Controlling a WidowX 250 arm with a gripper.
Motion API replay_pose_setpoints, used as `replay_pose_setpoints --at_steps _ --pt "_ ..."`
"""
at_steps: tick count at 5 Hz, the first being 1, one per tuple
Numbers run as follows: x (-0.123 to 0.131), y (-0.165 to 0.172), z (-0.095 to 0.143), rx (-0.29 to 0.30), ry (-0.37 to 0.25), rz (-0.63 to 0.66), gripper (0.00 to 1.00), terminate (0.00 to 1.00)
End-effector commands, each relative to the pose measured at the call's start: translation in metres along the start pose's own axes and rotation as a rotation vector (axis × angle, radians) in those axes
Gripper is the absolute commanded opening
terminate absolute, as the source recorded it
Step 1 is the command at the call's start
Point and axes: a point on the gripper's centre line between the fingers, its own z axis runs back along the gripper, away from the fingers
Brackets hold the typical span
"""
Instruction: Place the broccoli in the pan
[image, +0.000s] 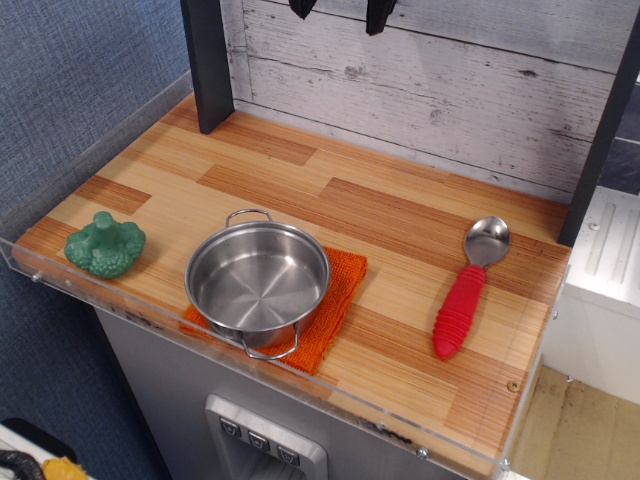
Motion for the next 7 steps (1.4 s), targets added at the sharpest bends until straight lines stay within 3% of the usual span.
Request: replay_pose_setpoints --at_steps 1,2,3,4,5,7 --pt "0.000 0.000 0.000 0.000 0.000 0.000 1.00 0.00" --pt "-0.020 0.021 0.001 0.036 0.054 -0.022 1.00 0.00" --pt "-0.042 0.047 0.009 0.098 0.072 0.028 1.00 0.00" --pt "-0.071 0.073 0.016 0.112 0.101 0.061 1.00 0.00" --pt "-0.100 0.091 0.016 0.183 0.143 0.140 1.00 0.00" --pt "-0.151 0.113 -0.018 0.213 0.247 0.235 1.00 0.00"
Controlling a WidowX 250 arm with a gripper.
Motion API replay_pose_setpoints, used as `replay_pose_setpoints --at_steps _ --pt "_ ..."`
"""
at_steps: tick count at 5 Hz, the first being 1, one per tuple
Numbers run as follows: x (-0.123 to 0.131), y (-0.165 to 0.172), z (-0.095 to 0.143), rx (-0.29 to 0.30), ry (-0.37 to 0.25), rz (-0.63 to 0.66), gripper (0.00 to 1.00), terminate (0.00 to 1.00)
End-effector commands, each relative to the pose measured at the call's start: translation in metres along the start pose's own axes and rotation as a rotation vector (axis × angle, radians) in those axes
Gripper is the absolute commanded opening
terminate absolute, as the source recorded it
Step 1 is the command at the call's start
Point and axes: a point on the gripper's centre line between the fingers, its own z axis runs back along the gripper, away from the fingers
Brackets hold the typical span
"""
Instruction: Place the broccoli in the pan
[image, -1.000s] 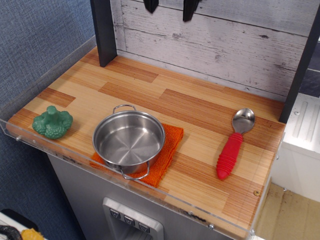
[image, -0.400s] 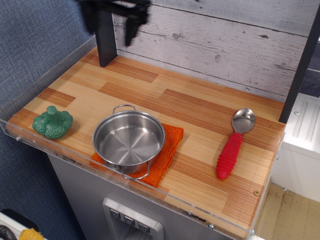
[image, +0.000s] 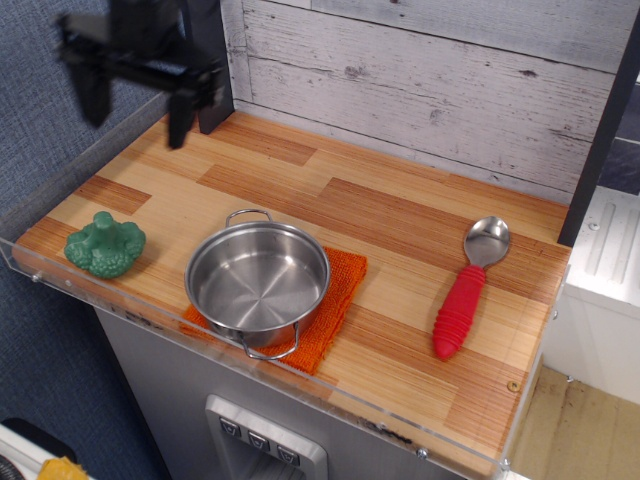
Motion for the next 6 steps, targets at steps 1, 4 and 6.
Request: replay_pose_setpoints --at_steps 1,4,6 --pt "-0.026 0.027 -0.026 -0.004 0.019 0.110 1.00 0.00" --pt "-0.030 0.030 -0.056 0.018 0.024 0.164 1.00 0.00" --pt "-0.036 0.026 -0.065 0.017 0.063 0.172 1.00 0.00"
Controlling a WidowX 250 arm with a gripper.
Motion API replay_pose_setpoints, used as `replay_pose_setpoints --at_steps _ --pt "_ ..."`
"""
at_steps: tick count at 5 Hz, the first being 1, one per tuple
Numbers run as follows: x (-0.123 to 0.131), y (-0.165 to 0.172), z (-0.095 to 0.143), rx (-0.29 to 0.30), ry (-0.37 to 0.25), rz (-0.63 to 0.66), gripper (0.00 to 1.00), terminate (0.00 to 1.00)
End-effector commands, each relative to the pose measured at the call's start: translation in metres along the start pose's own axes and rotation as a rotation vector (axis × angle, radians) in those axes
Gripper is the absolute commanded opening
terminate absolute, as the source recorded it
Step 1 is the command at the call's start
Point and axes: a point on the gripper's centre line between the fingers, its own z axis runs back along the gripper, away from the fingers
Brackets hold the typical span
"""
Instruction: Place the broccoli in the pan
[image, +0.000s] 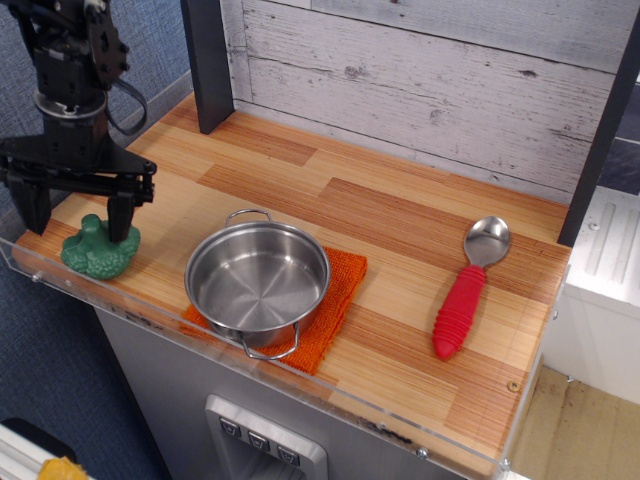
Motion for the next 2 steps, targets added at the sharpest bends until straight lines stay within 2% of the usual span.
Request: replay_pose_setpoints --at_steps 1,2 --pt "-0.0032 -0.0013 0.0058 0.001 -0.022 0.020 1.00 0.00" --pt "-0.0040 -0.0002 0.0044 -0.007 -0.038 0.049 0.00 0.00"
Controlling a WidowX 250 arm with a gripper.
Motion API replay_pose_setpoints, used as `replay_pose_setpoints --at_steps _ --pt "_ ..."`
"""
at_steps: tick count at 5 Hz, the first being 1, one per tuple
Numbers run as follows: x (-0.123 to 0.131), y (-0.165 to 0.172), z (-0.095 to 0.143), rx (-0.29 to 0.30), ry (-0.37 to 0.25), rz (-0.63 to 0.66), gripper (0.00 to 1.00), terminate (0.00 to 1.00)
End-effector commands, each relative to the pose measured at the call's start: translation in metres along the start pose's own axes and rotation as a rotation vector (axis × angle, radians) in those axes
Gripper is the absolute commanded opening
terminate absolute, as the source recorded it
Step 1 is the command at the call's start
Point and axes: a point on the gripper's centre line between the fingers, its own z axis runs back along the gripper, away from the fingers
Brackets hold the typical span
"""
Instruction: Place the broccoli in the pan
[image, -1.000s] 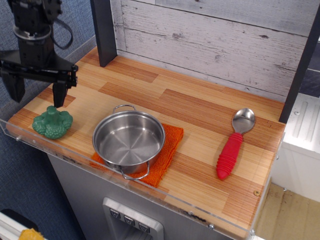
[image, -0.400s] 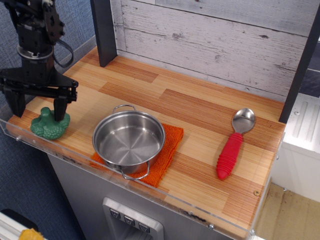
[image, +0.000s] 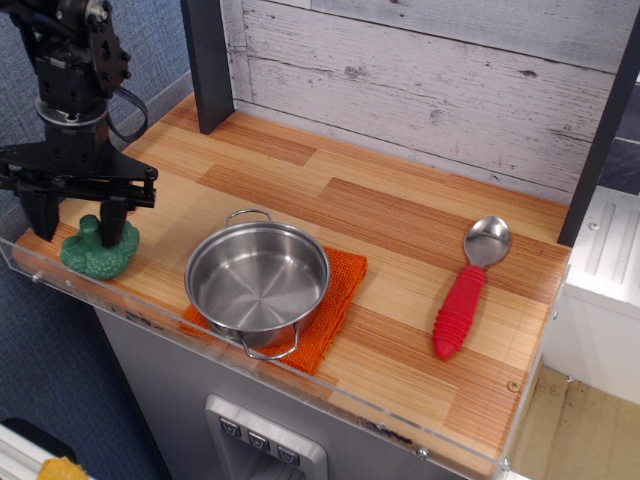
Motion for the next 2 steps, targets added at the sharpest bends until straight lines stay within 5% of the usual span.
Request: replay_pose_setpoints --at_steps 1,2 --pt "-0.0018 0.0015 0.0066 -0.010 -0.043 0.032 0.00 0.00" --pt "0.0005 0.0056 0.0132 -0.005 -0.056 0.036 0.00 0.00"
